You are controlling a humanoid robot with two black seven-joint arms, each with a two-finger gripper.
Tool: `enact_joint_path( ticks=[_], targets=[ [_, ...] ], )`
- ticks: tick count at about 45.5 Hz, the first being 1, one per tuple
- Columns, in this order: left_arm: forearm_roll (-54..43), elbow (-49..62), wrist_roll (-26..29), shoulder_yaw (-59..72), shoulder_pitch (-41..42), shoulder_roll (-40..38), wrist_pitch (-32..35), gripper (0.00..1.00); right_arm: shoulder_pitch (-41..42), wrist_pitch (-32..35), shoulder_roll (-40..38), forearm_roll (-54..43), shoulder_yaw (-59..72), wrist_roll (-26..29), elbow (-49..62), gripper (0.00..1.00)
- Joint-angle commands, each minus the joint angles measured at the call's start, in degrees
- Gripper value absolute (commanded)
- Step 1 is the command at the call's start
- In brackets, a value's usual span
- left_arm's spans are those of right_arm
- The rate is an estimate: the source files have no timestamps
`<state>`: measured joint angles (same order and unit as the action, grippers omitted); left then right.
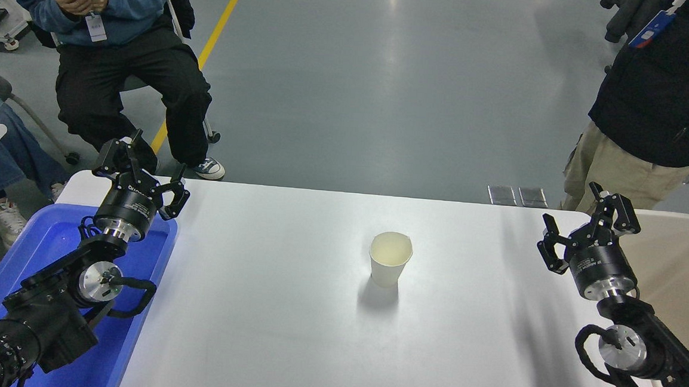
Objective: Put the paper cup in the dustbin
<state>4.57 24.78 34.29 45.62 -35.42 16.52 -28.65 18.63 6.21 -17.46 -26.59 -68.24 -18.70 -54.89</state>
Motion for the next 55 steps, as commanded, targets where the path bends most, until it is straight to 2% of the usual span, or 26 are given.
enact_joint_path(
  ticks=[1,10,21,32,46,55],
  targets=[
    [0.00,-0.08,-0.01,0.00,0.00,0.00,0.00,1.00,0.09,0.12,-1.96,-0.21,3.98,3.05,-5.66,0.99],
    [0.00,-0.08,-0.01,0.00,0.00,0.00,0.00,1.00,3.69,0.21,-7.40,-1.79,12.41,4.10,-9.18,0.99],
    [0.00,0.01,-0.01,0.00,0.00,0.00,0.00,1.00,12.12,0.29,-14.35,-12.42,23.23,8.06,-9.35,0.99],
    [0.00,-0.08,-0.01,0.00,0.00,0.00,0.00,1.00,22.14,0.38,-17.17,-20.34,36.23,10.17,-10.76,0.99],
    [0.00,0.01,-0.01,0.00,0.00,0.00,0.00,1.00,37.17,0.21,-16.47,-27.46,56.19,10.17,-9.97,0.99],
    [0.00,0.01,-0.01,0.00,0.00,0.00,0.00,1.00,48.16,-0.32,-11.02,-31.68,70.86,10.17,-7.07,0.99]
  ],
)
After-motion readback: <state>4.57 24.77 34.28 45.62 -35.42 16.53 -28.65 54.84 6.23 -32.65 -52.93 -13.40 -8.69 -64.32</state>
